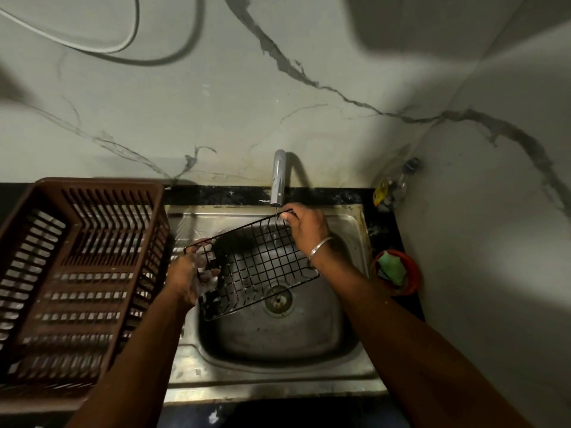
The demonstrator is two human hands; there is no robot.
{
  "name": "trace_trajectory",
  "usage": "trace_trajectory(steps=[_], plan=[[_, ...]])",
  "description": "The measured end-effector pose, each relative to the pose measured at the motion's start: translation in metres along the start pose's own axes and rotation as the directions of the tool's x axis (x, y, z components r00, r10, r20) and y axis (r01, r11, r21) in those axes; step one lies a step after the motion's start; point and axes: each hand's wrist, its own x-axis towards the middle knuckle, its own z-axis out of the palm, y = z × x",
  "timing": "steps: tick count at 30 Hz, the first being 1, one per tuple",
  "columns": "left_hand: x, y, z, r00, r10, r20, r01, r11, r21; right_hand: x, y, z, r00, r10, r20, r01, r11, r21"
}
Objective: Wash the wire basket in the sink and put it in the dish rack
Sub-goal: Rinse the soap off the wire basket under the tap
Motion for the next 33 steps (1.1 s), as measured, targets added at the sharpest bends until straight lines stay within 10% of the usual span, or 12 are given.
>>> trace_trajectory(steps=[8, 14, 19, 26, 33], plan=[[0.002, -0.017, -0.003, 0.984, -0.135, 0.121, 0.13, 0.991, 0.042, 0.003, 0.003, 0.001, 0.999, -0.033, 0.033, 0.036, 0.995, -0.095], [-0.005, -0.028, 0.008, 0.985, -0.011, 0.171, -0.078, 0.857, 0.509, -0.002, -0.008, -0.006, 0.994, -0.1, 0.047, 0.103, 0.992, -0.078], [-0.008, -0.025, 0.052, 0.897, 0.213, 0.387, -0.441, 0.418, 0.794, -0.007, -0.025, -0.008, 0.983, -0.163, 0.079, 0.169, 0.982, -0.081], [-0.02, 0.01, 0.107, 0.711, 0.433, 0.554, -0.681, 0.227, 0.696, -0.011, -0.031, -0.009, 0.966, -0.239, 0.101, 0.24, 0.971, 0.009], [-0.015, -0.007, 0.114, 0.701, 0.489, 0.52, -0.678, 0.231, 0.698, -0.02, -0.025, -0.003, 0.926, -0.37, 0.073, 0.377, 0.909, -0.175]])
